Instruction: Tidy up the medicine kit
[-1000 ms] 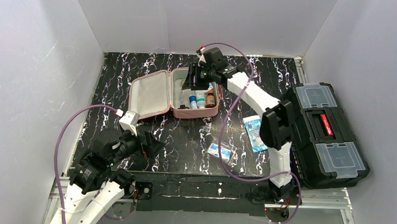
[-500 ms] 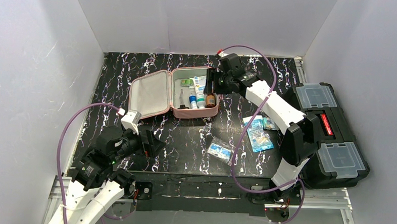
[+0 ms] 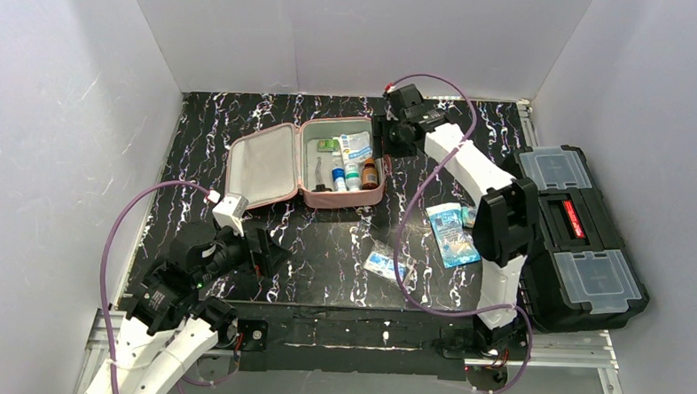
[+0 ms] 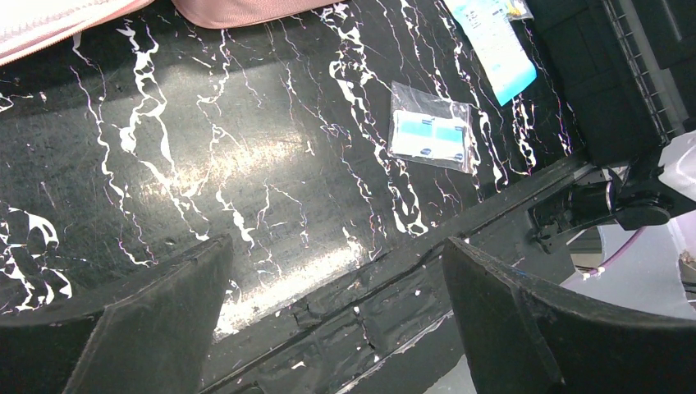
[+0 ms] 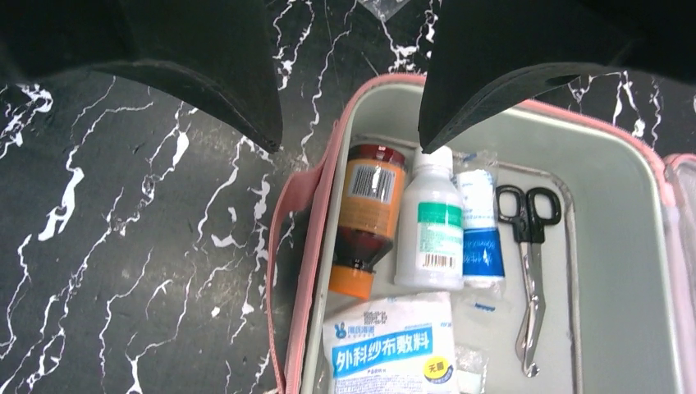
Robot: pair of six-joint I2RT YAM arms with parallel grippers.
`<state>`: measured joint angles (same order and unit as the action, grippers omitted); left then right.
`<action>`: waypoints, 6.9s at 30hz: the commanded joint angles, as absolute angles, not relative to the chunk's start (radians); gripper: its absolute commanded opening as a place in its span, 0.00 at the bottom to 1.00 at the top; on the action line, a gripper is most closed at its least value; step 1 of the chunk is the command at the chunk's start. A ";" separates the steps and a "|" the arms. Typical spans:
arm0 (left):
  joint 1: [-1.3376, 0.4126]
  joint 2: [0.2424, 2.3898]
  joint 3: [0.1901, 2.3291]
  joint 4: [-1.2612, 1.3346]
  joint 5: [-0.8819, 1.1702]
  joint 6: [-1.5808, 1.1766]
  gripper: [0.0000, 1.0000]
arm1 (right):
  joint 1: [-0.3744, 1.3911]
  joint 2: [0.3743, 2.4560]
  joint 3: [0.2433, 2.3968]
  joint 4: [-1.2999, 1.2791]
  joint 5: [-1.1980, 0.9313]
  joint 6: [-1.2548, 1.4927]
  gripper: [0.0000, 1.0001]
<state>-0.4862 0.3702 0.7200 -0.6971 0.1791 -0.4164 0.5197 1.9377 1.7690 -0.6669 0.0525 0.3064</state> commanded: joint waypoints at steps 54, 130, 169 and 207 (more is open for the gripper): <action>-0.480 0.369 0.725 -0.710 0.183 -0.420 1.00 | 0.518 1.845 1.441 -0.512 0.142 0.914 0.01; -0.480 0.404 0.733 -0.728 0.227 -0.440 1.00 | 0.472 1.313 1.001 -0.802 0.265 0.368 0.75; -0.480 0.385 0.727 -0.715 0.247 -0.434 0.99 | 0.258 1.635 0.990 -0.607 0.050 0.338 0.27; -0.480 0.355 0.720 -0.709 0.211 -0.426 1.00 | 0.635 1.613 1.466 -0.418 -0.094 0.823 0.01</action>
